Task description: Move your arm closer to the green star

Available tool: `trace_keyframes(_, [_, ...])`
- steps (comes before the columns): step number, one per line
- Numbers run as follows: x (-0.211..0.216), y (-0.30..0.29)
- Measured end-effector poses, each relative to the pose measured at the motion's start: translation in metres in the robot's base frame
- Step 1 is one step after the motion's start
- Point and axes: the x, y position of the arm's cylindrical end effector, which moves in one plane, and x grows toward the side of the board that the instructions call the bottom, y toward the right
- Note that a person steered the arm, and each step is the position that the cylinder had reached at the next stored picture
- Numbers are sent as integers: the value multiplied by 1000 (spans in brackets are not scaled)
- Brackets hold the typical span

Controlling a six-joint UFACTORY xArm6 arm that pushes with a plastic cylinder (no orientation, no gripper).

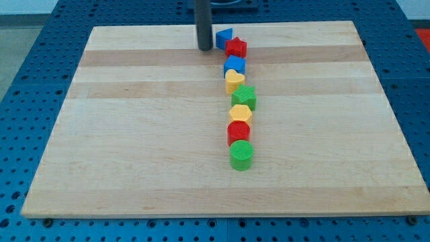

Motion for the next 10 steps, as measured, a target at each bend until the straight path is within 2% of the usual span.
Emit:
trace_keyframes(1, [-12, 24])
trace_keyframes(3, [-36, 7])
trace_keyframes(4, [30, -47])
trace_keyframes(5, [129, -92])
trace_keyframes(6, [266, -114])
trace_keyframes(7, [348, -98])
trace_keyframes(8, [356, -80])
trace_keyframes(9, [349, 14])
trace_keyframes(10, [337, 135])
